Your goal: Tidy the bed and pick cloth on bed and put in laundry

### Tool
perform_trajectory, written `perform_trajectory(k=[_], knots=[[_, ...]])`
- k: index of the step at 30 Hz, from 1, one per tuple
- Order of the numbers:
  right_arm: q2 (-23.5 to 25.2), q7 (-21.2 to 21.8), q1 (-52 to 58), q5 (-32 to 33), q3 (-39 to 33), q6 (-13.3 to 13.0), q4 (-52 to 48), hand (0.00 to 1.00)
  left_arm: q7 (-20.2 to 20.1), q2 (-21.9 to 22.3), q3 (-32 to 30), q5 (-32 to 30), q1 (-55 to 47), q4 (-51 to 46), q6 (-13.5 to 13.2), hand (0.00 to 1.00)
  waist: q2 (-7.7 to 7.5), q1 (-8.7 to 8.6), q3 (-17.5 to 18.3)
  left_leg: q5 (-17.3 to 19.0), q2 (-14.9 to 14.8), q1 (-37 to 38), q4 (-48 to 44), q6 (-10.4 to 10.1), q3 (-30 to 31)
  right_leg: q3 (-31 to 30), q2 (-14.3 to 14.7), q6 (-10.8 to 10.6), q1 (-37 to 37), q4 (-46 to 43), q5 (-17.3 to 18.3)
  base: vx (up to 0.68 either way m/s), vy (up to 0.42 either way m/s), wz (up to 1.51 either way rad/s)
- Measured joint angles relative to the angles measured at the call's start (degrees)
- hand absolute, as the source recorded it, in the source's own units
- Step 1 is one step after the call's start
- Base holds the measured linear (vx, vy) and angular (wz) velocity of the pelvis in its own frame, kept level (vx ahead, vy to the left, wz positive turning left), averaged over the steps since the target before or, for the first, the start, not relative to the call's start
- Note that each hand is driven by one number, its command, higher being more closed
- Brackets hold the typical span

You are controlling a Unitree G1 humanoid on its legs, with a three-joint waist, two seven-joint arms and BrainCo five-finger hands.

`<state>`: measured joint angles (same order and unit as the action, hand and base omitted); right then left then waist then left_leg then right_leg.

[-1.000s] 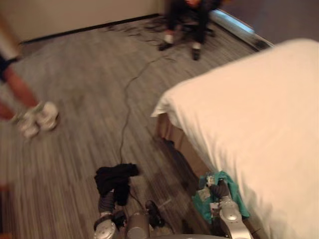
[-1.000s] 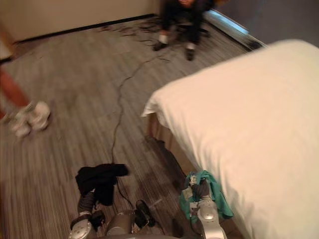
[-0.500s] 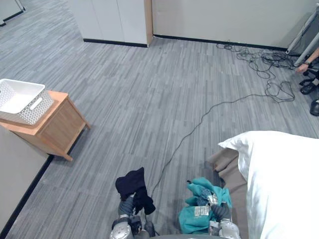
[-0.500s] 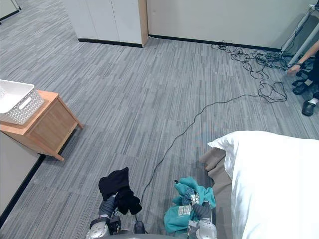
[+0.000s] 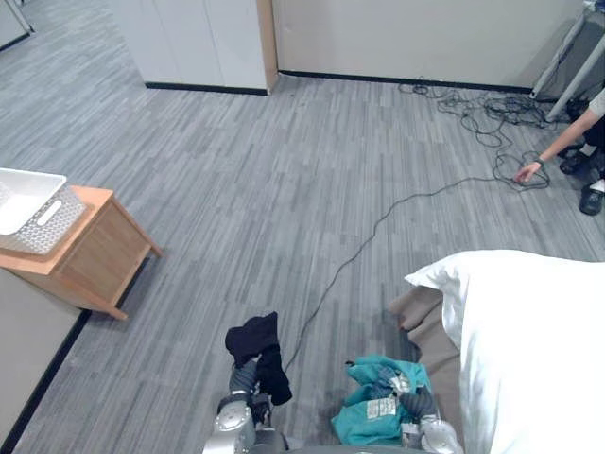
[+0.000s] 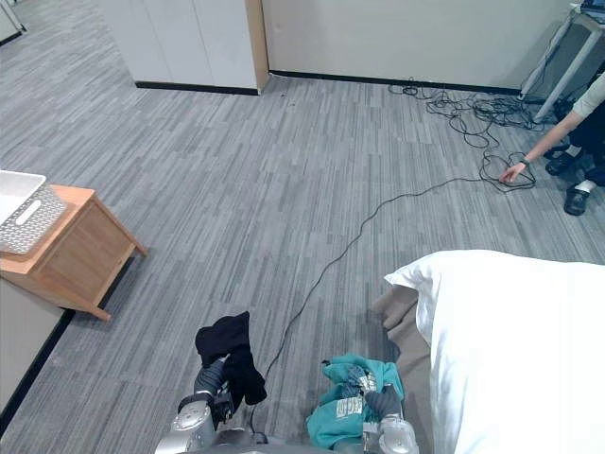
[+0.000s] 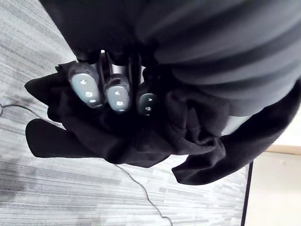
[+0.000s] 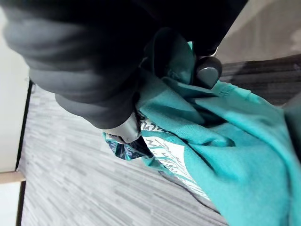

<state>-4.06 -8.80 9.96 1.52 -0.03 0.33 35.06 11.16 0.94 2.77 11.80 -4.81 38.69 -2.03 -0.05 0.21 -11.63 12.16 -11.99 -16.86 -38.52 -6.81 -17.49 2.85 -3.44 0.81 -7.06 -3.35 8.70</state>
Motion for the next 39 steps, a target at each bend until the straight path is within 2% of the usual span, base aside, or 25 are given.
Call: perform_trajectory(k=[2,5,6,8,9,11,12,13,14,15,18,19,20,22,23,24,25,27,29,30,33,35,37,38,39], knots=[[-0.95,0.00,-1.78,0.10,0.04,0.17,0.00,1.00,0.01,0.60,-0.14,-0.01,-0.06,-0.13,0.12,1.00,0.66,0.91,-0.49,-1.04,1.15,-3.08,10.52,0.33,-2.88,-0.13,-1.34,-0.79,-1.22,1.77,1.18,0.36,0.047,0.00],[-0.98,0.00,-3.77,0.02,0.11,0.16,-0.43,1.00,-0.02,0.60,-0.75,-0.15,-0.31,-0.16,0.27,1.00,0.89,2.12,-0.46,-7.83,3.60,-4.32,28.06,2.56,-8.17,0.12,-3.13,-3.78,-3.35,2.58,4.54,0.44,0.122,-0.07],[-0.82,0.01,-4.02,-0.02,0.12,0.17,-0.24,1.00,-0.03,0.40,-0.95,-0.16,-0.31,-0.16,0.29,1.00,0.44,2.58,-0.52,-10.92,4.27,-4.29,28.55,5.33,-7.74,0.13,-3.75,-4.69,-4.22,2.56,5.23,0.61,0.198,-0.10],[0.65,0.35,-3.83,-1.20,0.15,0.10,-0.57,1.00,0.01,-0.69,-2.25,-0.20,0.20,-0.95,0.60,1.00,-4.06,2.95,-0.46,-10.41,7.97,-2.94,23.67,13.98,-7.67,1.63,-8.63,-9.95,-4.68,-4.39,4.94,0.82,0.215,0.13],[1.02,0.35,-3.78,-1.67,0.14,0.11,-0.54,1.00,0.02,-0.73,-2.55,-0.20,0.23,-1.02,0.59,1.00,-4.52,3.21,-0.62,-10.31,7.99,-2.17,22.23,13.90,-8.10,1.55,-8.95,-10.74,-3.51,-9.45,4.45,0.84,0.212,0.19],[1.58,0.47,-3.26,-2.13,0.16,0.12,-0.53,1.00,-0.01,-0.51,-2.38,-0.22,-0.75,-1.15,0.61,1.00,-5.09,3.40,-0.91,-8.45,8.19,3.48,20.86,10.56,-7.59,1.49,-10.31,-14.49,2.67,-30.42,-4.56,0.63,0.195,0.10],[1.62,0.67,-2.82,-2.14,0.47,0.06,-0.51,1.00,0.02,-0.33,-1.75,-0.20,-0.98,-1.30,0.61,1.00,-4.83,3.18,-1.11,-6.40,8.43,7.64,22.30,10.23,-6.35,0.84,-10.63,-14.82,6.57,-41.33,-10.08,0.69,0.190,0.20],[1.63,1.24,-2.73,-2.16,0.60,0.03,-0.57,1.00,0.12,-1.06,-0.56,-0.20,-1.53,-1.30,0.90,1.00,-4.09,2.90,-1.59,-5.87,8.64,12.81,24.03,9.99,-4.46,1.79,-10.78,-13.32,11.37,-53.68,-6.90,0.84,0.175,0.45],[1.37,1.32,-2.79,-2.15,0.62,0.02,-1.49,1.00,0.17,-1.63,0.10,-0.23,-1.38,-1.47,0.92,1.00,-3.49,1.76,-1.81,-5.78,8.50,18.08,26.78,9.95,-1.65,5.63,-10.89,-8.86,14.69,-58.52,-3.20,0.72,0.099,0.61],[1.29,1.31,-2.64,-2.15,0.61,0.01,-2.70,1.00,0.18,-1.81,0.22,-0.23,-1.37,-1.79,0.91,1.00,-2.31,1.10,-2.18,-5.78,8.12,20.43,28.74,9.94,-0.18,8.23,-10.88,-6.80,16.60,-58.55,-0.99,0.72,0.035,0.82],[1.33,1.31,-1.74,-2.12,0.72,-0.61,-7.88,1.00,0.29,-2.55,0.28,-0.26,1.28,-2.24,0.79,1.00,-1.45,-0.45,-2.65,-5.75,6.37,25.50,31.76,9.82,5.29,14.37,-10.52,-4.39,26.81,-42.02,3.37,0.65,-0.126,1.00],[1.20,1.31,-1.75,-2.11,0.54,-0.64,-8.91,1.00,0.36,-2.51,0.68,-0.39,2.36,-2.04,0.80,1.00,-1.00,-1.05,-2.86,-5.30,5.43,26.15,31.70,9.07,7.38,13.55,-9.43,-4.94,28.09,-30.70,2.04,0.70,-0.363,1.39],[1.18,1.23,-1.53,-2.10,0.36,-0.64,-11.18,1.00,0.34,-2.43,1.64,-1.26,3.67,-1.95,0.65,1.00,-0.50,-1.69,-3.20,-3.58,3.69,28.27,31.86,6.20,9.29,8.51,-7.81,-6.33,28.65,-11.75,-4.03,0.72,-0.403,1.43],[1.38,1.25,-1.12,-2.16,0.89,-0.58,-13.47,1.00,0.31,-2.18,1.71,-1.82,3.39,-2.00,0.45,1.00,-1.21,-1.80,-2.87,-0.71,2.59,32.25,32.62,0.91,9.43,1.74,-7.66,-8.23,29.01,-2.38,-10.04,0.87,-0.499,1.11],[1.13,1.27,-1.13,-2.26,2.12,-0.41,-14.21,1.00,0.44,-2.54,1.47,-1.98,2.11,-1.20,0.49,1.00,-0.65,-1.53,-3.15,1.26,0.47,36.87,32.73,-2.16,9.40,-0.20,-6.55,-7.57,28.98,-5.65,-18.96,0.94,-0.558,0.68],[-0.33,1.43,-3.44,-2.46,3.52,0.19,-13.46,1.00,0.65,-1.00,1.33,-2.41,1.82,0.48,0.90,1.00,3.32,-1.14,-2.89,0.30,-4.05,36.87,28.27,-2.30,9.74,1.59,-3.33,-6.41,30.66,-14.67,-15.43,0.74,-0.461,0.39],[-0.51,1.43,-4.34,-2.52,3.51,0.17,-13.66,1.00,0.74,-0.69,1.33,-2.43,1.72,0.42,0.85,1.00,3.98,-1.12,-3.09,-1.45,-5.47,34.79,23.30,-2.15,10.46,2.15,-3.01,-5.57,30.75,-17.48,-13.54,0.68,-0.498,0.33],[-1.85,1.42,-6.46,-2.46,4.81,-0.01,-14.11,1.00,1.30,1.77,0.47,-2.38,0.19,0.30,0.81,1.00,6.04,-0.64,-3.87,-12.29,-12.47,19.39,-7.44,3.23,14.44,7.89,-0.12,-2.90,23.41,-16.65,-7.22,0.67,-0.507,0.64],[-2.05,1.28,-6.79,-1.99,5.32,-0.06,-14.13,1.00,1.09,2.10,0.24,-2.22,-0.76,-0.09,0.70,1.00,7.08,1.15,-4.95,-8.26,-14.41,12.14,-26.00,7.23,14.22,10.38,2.88,-0.49,13.83,-10.84,-6.60,0.63,-0.394,0.52],[-1.96,1.26,-7.42,-1.84,6.15,-0.46,-14.17,1.00,1.16,2.17,-0.95,-1.53,-1.25,-0.71,0.31,1.00,5.39,2.71,-5.53,-5.31,-12.23,7.95,-30.52,7.68,11.03,11.18,3.33,0.58,8.29,-7.47,-5.17,0.57,-0.343,0.47],[-2.79,1.46,-10.29,-0.12,7.32,-2.00,-15.09,1.00,1.19,2.23,-1.22,-1.03,-1.92,-4.78,-1.09,1.00,4.00,5.40,-5.41,0.02,-6.08,-1.07,-19.18,6.81,-0.87,14.63,3.41,0.17,2.67,-2.76,-2.17,0.58,-0.288,0.57],[-3.58,1.52,-12.92,0.02,7.21,-2.27,-15.09,1.00,1.14,2.28,-1.43,-0.99,-2.82,-5.66,-1.10,1.00,4.02,5.37,-5.04,0.38,-1.47,-2.33,3.55,7.29,-16.70,19.19,3.78,-1.21,-1.76,0.88,-1.05,0.56,-0.171,0.81],[-4.48,1.48,-13.67,-0.38,7.21,-2.27,-15.08,1.00,0.89,2.33,-2.33,-1.04,-3.63,-6.35,-1.01,1.00,3.98,5.87,-4.29,0.03,1.74,-2.16,16.23,7.93,-26.02,21.71,4.49,-3.13,-5.04,3.20,0.18,0.62,-0.131,0.64],[-4.62,1.41,-13.61,-0.72,7.04,-2.27,-15.08,1.00,0.74,2.43,-3.03,-1.05,-4.09,-6.60,-0.94,1.00,4.07,6.60,-3.85,-0.77,3.09,-1.37,19.69,9.59,-28.61,22.27,5.04,-4.31,-6.69,3.56,0.91,0.67,-0.101,0.51],[-4.46,1.36,-12.86,-1.31,6.86,-2.23,-14.91,1.00,0.49,2.85,-3.78,-1.08,-5.18,-6.56,-0.90,1.00,4.31,7.08,-3.37,-2.97,4.25,-0.13,21.65,16.10,-28.38,22.73,5.89,-6.31,-9.13,2.44,2.27,0.70,-0.062,0.75]])
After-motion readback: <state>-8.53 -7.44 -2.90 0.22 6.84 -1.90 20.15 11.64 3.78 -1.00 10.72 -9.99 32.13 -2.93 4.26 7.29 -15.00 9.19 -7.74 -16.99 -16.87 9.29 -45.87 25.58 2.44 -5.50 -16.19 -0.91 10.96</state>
